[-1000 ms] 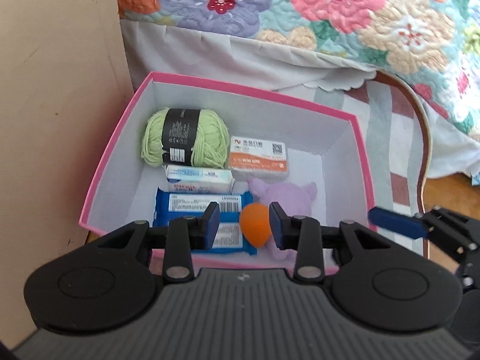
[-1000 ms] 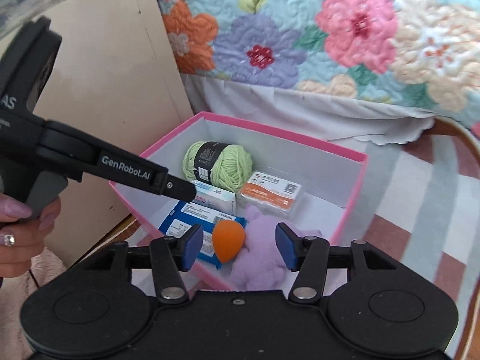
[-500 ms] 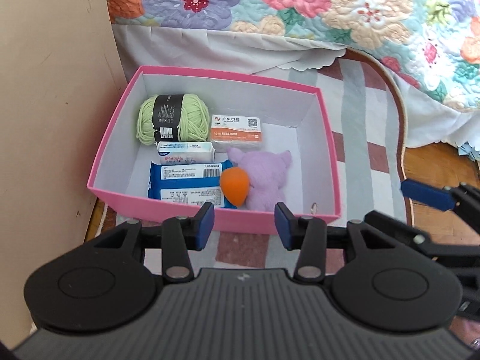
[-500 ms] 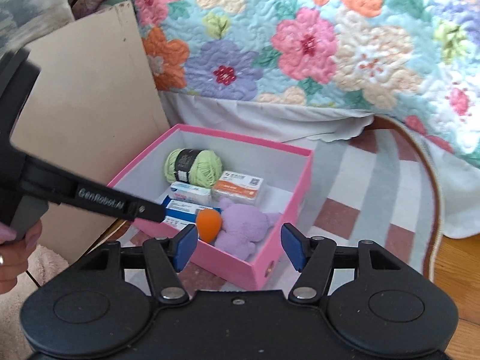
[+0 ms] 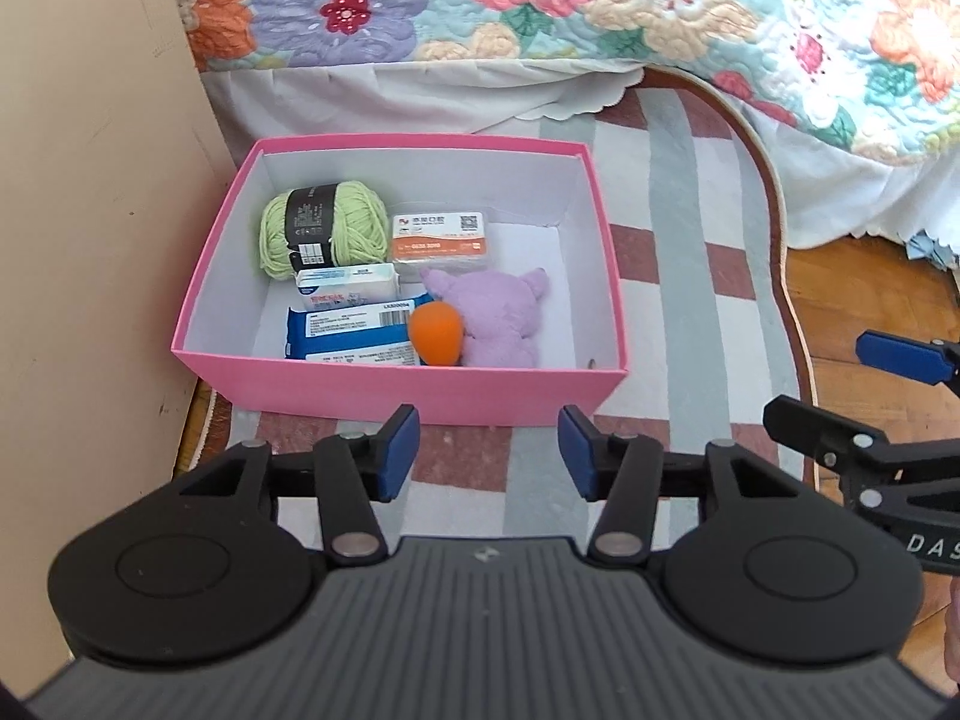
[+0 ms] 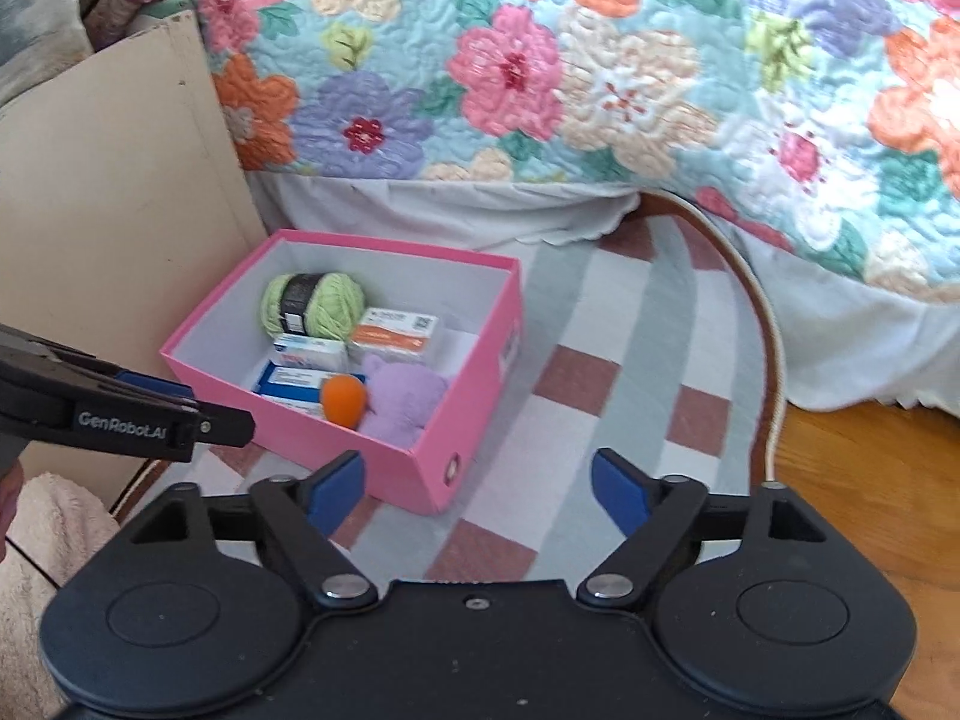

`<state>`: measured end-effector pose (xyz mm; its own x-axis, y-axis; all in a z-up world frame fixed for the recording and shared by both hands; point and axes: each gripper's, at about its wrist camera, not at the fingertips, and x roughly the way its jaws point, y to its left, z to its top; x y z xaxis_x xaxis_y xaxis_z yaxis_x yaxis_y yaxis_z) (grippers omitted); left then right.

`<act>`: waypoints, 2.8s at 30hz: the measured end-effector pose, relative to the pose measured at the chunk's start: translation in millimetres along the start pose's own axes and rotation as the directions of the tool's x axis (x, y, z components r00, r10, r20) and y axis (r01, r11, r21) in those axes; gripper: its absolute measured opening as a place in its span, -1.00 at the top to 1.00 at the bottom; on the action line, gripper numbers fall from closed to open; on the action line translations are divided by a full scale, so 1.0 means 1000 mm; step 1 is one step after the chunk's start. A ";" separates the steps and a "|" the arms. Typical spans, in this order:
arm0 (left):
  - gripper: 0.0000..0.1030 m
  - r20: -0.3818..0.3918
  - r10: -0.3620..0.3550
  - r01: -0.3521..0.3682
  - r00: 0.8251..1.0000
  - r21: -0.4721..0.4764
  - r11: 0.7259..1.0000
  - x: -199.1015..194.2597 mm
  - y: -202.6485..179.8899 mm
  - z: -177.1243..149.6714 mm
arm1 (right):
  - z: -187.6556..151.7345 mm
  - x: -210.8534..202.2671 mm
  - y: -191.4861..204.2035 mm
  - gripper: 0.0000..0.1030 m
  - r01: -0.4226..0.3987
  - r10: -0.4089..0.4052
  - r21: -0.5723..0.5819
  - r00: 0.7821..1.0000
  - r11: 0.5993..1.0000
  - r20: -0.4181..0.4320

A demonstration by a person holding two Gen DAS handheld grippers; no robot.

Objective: Organize objects

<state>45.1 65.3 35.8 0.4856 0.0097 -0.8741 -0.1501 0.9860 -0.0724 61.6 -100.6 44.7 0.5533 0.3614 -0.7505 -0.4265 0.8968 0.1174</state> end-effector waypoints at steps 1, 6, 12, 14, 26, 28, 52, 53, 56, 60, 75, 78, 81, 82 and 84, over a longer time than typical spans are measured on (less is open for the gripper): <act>-0.02 -0.001 -0.002 0.002 1.000 0.004 1.000 0.000 -0.002 -0.001 | -0.001 0.000 -0.002 -0.78 -0.003 0.003 0.013 1.000 1.000 -0.011; -0.13 -0.007 0.001 -0.001 1.000 0.009 1.000 -0.001 -0.006 -0.004 | -0.008 -0.002 -0.006 -0.87 0.017 -0.015 0.053 0.999 0.998 -0.029; -0.54 -0.013 0.016 -0.016 1.000 0.016 1.000 -0.003 -0.009 -0.006 | -0.009 -0.005 -0.012 -0.90 0.034 -0.030 0.092 0.999 0.995 -0.041; -0.63 -0.010 0.020 -0.020 1.000 0.021 1.000 -0.003 -0.010 -0.007 | -0.009 -0.004 -0.011 -0.90 0.036 -0.032 0.082 0.998 0.996 -0.054; -0.96 -0.051 0.038 -0.037 0.998 0.025 0.999 0.007 -0.009 -0.007 | -0.013 -0.003 -0.016 -0.91 0.067 -0.057 0.092 0.993 0.993 -0.103; -0.96 -0.057 0.035 -0.034 0.998 0.013 0.999 0.009 -0.006 -0.007 | -0.014 -0.004 -0.018 -0.91 0.069 -0.059 0.096 0.993 0.993 -0.101; -0.98 -0.100 0.087 -0.083 0.991 0.037 0.996 0.015 -0.005 -0.006 | -0.014 0.000 -0.019 -0.90 0.091 -0.078 0.065 0.982 0.994 -0.172; -0.98 -0.095 0.083 -0.080 0.992 0.035 0.996 0.014 -0.005 -0.006 | -0.014 0.002 -0.020 -0.90 0.093 -0.079 0.071 0.981 0.993 -0.179; -0.98 -0.088 0.088 -0.084 0.992 0.042 0.996 0.013 -0.007 -0.006 | -0.014 0.002 -0.023 -0.90 0.103 -0.087 0.077 0.978 0.992 -0.188; -0.98 -0.097 0.083 -0.080 0.992 0.034 0.996 0.013 -0.006 -0.006 | -0.014 0.002 -0.028 -0.90 0.121 -0.103 0.084 0.976 0.989 -0.191; -0.98 -0.090 0.091 -0.088 0.992 0.036 0.995 0.015 -0.006 -0.008 | -0.014 0.001 -0.029 -0.90 0.115 -0.097 0.079 0.975 0.990 -0.197; -0.98 -0.093 0.095 -0.092 0.991 0.037 0.995 0.016 -0.006 -0.008 | -0.014 0.001 -0.031 -0.90 0.118 -0.100 0.082 0.976 0.990 -0.196; -0.98 -0.086 0.104 -0.100 0.991 0.047 0.994 0.016 -0.007 -0.008 | -0.014 0.001 -0.034 -0.90 0.115 -0.094 0.101 0.977 0.988 -0.189; -0.99 -0.084 0.107 -0.103 0.991 0.051 0.993 0.016 -0.007 -0.009 | -0.013 0.000 -0.036 -0.90 0.108 -0.085 0.118 0.979 0.987 -0.185; -1.00 -0.084 0.112 -0.108 0.990 0.060 0.992 0.017 -0.009 -0.010 | -0.012 0.000 -0.041 -0.90 0.090 -0.060 0.157 0.981 0.983 -0.186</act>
<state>46.0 55.1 17.3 0.3914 0.1065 -0.9140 -0.1500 0.9874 0.0508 70.5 -140.5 31.6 0.4349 0.2534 -0.8641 -0.2572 0.9546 0.1504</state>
